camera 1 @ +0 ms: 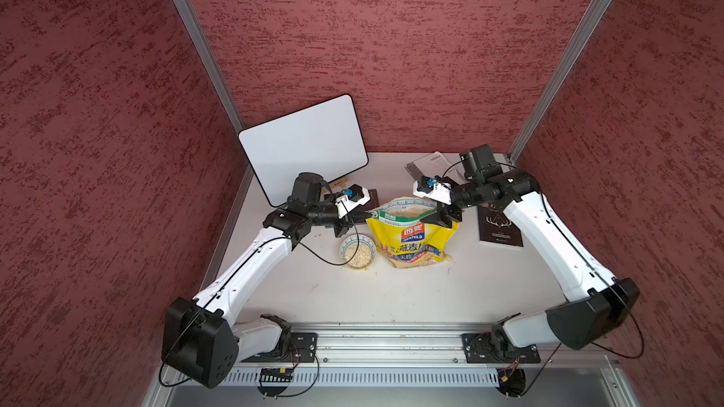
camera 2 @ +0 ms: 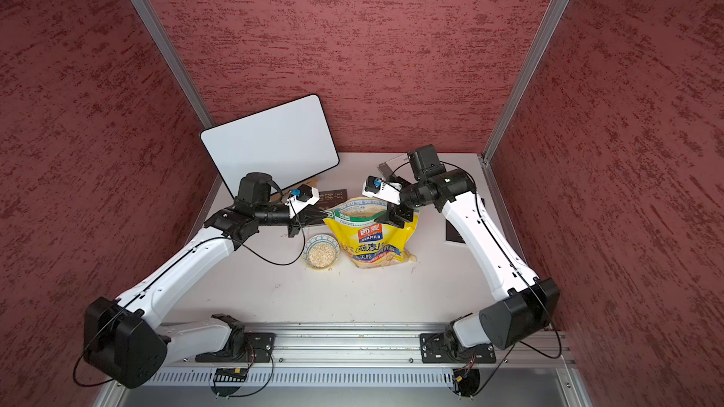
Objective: Pour the oats into the breakfast bowl
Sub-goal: Close the oats bag at the center of the board.
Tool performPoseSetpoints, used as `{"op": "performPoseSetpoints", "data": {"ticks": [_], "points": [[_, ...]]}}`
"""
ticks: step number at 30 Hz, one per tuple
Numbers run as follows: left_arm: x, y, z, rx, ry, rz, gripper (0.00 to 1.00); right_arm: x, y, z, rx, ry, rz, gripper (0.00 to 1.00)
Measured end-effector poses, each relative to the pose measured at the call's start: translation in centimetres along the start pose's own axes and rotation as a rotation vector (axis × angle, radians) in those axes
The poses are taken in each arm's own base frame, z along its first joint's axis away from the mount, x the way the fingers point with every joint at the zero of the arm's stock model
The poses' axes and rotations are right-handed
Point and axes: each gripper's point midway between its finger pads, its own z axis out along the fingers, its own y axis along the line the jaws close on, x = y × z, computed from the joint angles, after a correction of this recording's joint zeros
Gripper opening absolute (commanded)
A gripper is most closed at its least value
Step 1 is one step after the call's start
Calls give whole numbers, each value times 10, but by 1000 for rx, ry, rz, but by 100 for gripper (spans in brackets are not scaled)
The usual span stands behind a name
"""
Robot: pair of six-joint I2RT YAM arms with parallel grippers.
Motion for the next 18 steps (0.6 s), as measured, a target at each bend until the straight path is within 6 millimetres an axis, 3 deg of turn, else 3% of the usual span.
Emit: {"op": "performPoseSetpoints", "data": {"ticks": [7, 18], "points": [[3, -3, -5, -23, 0, 10, 0, 14, 4, 5, -24, 69, 14, 37], [4, 0, -7, -37, 4, 9, 0, 20, 3, 4, -10, 101, 12, 7]]}}
